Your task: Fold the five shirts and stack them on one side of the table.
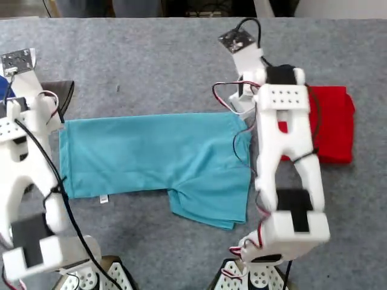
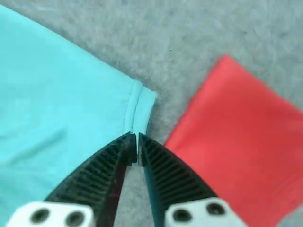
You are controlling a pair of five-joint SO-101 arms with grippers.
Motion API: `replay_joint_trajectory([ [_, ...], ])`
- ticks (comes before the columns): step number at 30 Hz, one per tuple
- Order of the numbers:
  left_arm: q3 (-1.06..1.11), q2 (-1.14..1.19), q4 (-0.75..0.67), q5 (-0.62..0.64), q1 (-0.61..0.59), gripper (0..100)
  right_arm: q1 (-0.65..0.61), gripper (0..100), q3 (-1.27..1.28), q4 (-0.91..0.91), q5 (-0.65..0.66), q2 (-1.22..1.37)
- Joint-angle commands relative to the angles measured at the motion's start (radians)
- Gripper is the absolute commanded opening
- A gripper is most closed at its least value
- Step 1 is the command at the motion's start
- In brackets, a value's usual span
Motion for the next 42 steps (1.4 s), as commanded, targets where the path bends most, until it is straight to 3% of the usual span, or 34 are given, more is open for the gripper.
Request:
replay_joint_trajectory([
  [1, 0.045, -0.103, -0.055, -0.003, -0.019, 3, -0.097, 1.5, 0.015, 0.138, 0.107, -0.191],
  [4, 0.102, -0.129, -0.051, -0.011, -0.013, 3, -0.178, 1.5, 0.14, 0.236, 0.245, -0.326],
  [10, 0.245, -0.184, -0.106, -0.005, 0.007, 3, -0.284, 1.8, 0.504, 0.241, 0.402, -0.615],
  [14, 0.321, -0.164, -0.218, 0.012, 0.022, 3, -0.385, 5.7, 0.727, 0.242, 0.397, -0.756],
  [17, 0.395, -0.101, -0.388, 0.11, 0.064, 3, -0.488, 16.9, 0.883, 0.218, 0.371, -0.835],
  [22, 0.409, 0.015, -0.453, 0.173, 0.096, 3, -0.609, 31.7, 1.052, 0.115, 0.235, -0.891],
  [28, 0.412, 0.089, -0.489, 0.204, 0.091, 3, -0.661, 32.2, 1.152, -0.021, 0.195, -0.829],
  [42, 0.414, 0.095, -0.488, 0.209, 0.059, 3, -0.652, 32.2, 1.273, -0.35, 0.184, -0.518],
])
